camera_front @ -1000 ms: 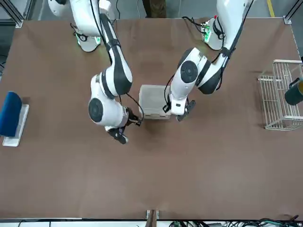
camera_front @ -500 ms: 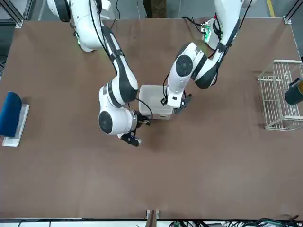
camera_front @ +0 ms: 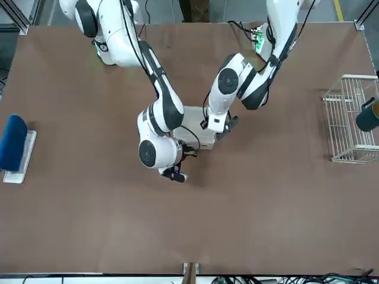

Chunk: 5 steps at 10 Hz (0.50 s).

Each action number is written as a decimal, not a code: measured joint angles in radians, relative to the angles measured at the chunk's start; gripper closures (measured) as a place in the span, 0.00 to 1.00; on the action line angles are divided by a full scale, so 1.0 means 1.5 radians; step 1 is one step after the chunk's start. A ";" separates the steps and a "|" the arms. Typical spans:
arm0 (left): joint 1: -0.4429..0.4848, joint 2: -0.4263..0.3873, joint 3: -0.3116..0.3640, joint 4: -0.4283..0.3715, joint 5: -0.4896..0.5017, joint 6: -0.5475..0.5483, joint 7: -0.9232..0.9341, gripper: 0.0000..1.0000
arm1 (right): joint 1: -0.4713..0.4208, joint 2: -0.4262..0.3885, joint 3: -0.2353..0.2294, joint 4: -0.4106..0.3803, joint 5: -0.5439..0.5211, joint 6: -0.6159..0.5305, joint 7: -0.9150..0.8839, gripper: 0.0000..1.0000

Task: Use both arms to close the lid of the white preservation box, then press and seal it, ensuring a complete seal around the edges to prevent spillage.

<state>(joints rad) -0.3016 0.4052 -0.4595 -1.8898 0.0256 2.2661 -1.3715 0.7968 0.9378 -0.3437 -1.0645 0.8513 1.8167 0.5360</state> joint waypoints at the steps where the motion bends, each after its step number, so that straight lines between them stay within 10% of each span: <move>1: -0.001 -0.002 0.000 -0.004 0.001 0.006 0.000 0.99 | 0.006 0.004 0.000 0.000 0.000 0.000 0.000 0.99; 5: -0.001 -0.012 -0.001 -0.024 0.005 0.034 -0.003 0.99 | 0.017 0.010 0.000 0.000 0.000 0.004 0.000 0.99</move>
<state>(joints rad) -0.3031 0.3867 -0.4603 -1.9265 0.0336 2.3166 -1.3752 0.8221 0.9529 -0.3444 -1.0643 0.8506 1.8229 0.5362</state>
